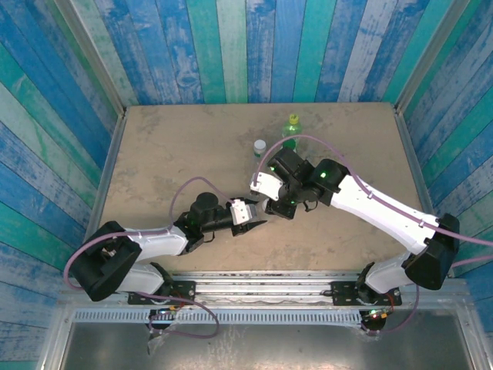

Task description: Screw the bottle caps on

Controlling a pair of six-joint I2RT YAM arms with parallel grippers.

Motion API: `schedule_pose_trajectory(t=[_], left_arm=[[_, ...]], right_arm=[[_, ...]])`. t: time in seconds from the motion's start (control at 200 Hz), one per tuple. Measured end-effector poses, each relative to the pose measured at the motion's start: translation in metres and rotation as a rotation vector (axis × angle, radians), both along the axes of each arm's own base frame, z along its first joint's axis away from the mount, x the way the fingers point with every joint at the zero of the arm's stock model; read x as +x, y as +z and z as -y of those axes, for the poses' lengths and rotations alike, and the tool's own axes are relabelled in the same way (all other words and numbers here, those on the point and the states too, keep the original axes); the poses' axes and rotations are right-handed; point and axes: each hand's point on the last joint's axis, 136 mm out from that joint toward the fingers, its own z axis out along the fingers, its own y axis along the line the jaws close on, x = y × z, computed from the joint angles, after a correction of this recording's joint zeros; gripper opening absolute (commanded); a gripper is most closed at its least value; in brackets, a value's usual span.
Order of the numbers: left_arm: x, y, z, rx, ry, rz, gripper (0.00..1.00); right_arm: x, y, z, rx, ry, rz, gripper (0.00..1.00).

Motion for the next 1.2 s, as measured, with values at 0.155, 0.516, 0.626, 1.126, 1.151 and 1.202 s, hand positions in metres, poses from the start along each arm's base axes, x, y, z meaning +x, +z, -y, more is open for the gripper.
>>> schedule_pose_trajectory(t=[0.155, 0.516, 0.626, 1.126, 1.151, 1.202], left_arm=[[0.0, 0.0, 0.0, -0.001, 0.001, -0.001, 0.53], [0.0, 0.001, 0.0, -0.006, 0.001, -0.003, 0.53], [-0.003, 0.001, 0.0, -0.017, -0.005, -0.013, 0.54], [-0.021, 0.022, 0.003, -0.155, -0.081, -0.068, 0.54], [-0.022, 0.023, 0.003, -0.159, -0.085, -0.068, 0.54], [-0.023, 0.024, 0.003, -0.162, -0.091, -0.072, 0.54]], right_arm=[[0.001, 0.0, 0.001, 0.007, -0.102, -0.042, 0.21], [0.003, 0.005, 0.002, 0.027, -0.197, -0.078, 0.66], [0.009, 0.025, 0.0, 0.107, -0.189, -0.016, 0.79], [-0.029, 0.044, 0.004, 0.584, 0.006, 0.198, 0.75], [-0.029, 0.042, 0.002, 0.589, 0.003, 0.191, 0.73], [-0.027, 0.04, -0.002, 0.599, -0.001, 0.177, 0.69]])
